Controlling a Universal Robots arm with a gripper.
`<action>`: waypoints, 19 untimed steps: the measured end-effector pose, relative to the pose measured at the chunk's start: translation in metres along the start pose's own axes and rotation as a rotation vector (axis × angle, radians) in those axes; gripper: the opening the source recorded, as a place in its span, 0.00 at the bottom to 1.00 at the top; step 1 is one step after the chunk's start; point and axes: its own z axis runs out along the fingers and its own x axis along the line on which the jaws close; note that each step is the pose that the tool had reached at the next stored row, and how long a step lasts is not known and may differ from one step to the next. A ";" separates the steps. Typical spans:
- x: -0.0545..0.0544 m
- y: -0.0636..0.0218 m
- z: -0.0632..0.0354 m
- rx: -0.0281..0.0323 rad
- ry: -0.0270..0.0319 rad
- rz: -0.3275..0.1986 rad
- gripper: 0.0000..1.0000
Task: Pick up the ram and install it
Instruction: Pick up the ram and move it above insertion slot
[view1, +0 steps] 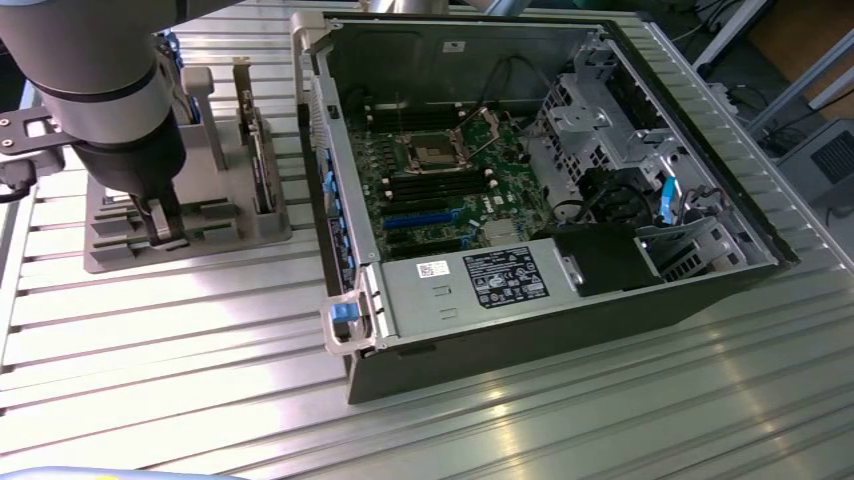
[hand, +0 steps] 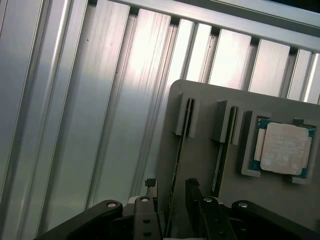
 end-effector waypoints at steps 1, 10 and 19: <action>-0.001 -0.0001 0.0000 -0.0001 0.0001 0.000 0.36; -0.003 0.0028 0.0014 0.0009 -0.0018 0.042 0.36; -0.003 0.0033 0.0014 0.0009 -0.0018 0.042 0.35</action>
